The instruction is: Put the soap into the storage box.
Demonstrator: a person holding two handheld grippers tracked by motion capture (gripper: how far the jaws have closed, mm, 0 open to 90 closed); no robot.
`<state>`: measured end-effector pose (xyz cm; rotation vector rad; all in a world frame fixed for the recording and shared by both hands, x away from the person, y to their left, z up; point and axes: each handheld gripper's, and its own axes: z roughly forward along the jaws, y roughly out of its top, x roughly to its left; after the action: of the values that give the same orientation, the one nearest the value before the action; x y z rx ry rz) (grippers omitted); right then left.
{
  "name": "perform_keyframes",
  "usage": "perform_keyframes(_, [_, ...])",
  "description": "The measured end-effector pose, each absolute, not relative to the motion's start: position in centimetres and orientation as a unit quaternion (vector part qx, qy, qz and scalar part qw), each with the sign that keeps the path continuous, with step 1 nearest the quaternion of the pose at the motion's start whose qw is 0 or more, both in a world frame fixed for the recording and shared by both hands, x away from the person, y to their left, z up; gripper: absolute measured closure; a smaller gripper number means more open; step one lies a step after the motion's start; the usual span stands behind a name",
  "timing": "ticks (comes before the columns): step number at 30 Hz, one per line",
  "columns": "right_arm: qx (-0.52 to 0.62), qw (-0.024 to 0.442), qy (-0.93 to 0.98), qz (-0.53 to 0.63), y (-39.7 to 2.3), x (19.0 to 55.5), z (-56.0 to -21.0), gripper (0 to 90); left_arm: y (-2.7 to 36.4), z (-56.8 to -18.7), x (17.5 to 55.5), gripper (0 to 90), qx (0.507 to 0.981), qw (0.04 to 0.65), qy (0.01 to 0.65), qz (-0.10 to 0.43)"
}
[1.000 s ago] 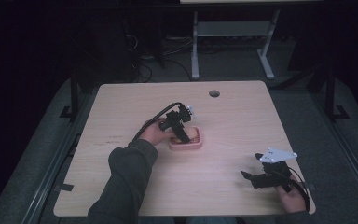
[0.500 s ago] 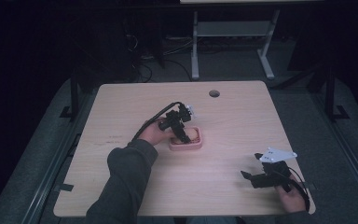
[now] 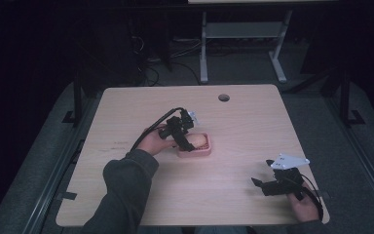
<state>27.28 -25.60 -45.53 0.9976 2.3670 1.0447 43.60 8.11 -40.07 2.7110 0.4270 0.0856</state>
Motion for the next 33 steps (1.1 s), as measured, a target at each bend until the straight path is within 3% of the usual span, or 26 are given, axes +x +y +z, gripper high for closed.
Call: perform_keyframes(33, [0.363, 0.186, 0.838, 0.362, -25.2, 27.7, -45.6, 14.1, 12.3, -39.8, 39.3, 23.1, 0.961, 0.216, 0.167, 0.042])
